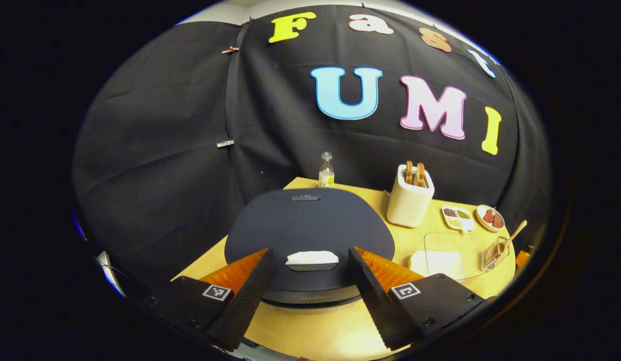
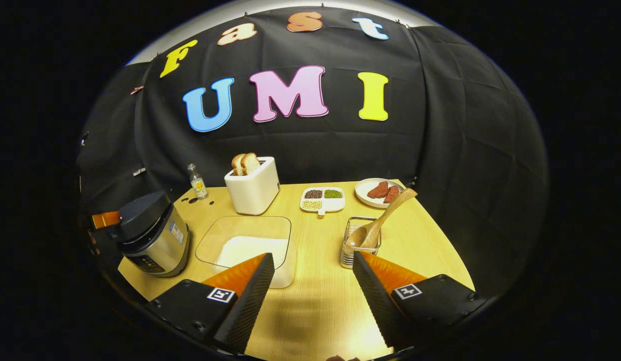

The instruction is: Close the left gripper, press the button to open the rice cooker; take a wooden spoon from the chopstick holder with the right hand, scoop a spoonful of rice and pour it into the rice cooker, then put the wooden spoon back into the chopstick holder.

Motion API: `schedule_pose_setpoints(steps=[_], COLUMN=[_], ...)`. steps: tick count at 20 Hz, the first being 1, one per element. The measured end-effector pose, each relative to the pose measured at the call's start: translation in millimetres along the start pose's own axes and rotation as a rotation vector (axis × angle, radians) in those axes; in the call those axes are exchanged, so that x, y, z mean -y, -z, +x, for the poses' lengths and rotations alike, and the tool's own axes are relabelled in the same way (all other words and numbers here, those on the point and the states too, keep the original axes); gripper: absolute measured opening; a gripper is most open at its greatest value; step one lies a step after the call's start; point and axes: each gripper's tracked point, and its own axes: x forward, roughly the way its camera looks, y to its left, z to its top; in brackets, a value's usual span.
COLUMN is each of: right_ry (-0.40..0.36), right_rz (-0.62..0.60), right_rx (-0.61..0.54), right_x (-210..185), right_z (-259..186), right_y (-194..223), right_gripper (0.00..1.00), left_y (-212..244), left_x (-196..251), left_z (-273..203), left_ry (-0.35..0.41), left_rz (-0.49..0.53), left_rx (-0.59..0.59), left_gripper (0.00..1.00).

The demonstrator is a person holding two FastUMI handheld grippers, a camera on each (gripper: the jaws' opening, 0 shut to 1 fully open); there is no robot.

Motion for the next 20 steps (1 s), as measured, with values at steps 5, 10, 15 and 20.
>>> schedule_pose_setpoints(steps=[5, 10, 15, 20], right_ry=[-0.016, -0.048, -0.054, -0.049], right_rz=[-0.032, -0.070, -0.076, -0.059], right_rx=[-0.004, 0.007, 0.027, 0.140], right_x=[-6.4, -23.6, -32.7, -43.7], right_z=[-5.0, -7.1, -10.9, -18.3], right_y=[1.2, -0.2, -3.9, -46.2], right_gripper=[0.99, 0.99, 0.99, 0.99], left_y=[3.6, 11.0, 6.2, -23.1], left_x=[0.7, 4.2, 6.1, 11.1], left_z=[3.7, 6.6, 6.6, -21.2], left_ry=[0.002, 0.002, 0.048, 0.106], left_rz=[0.020, 0.000, 0.041, 0.009], left_rx=[0.008, 0.000, 0.042, 0.144], left_gripper=[1.00, 1.00, 0.99, 0.96])
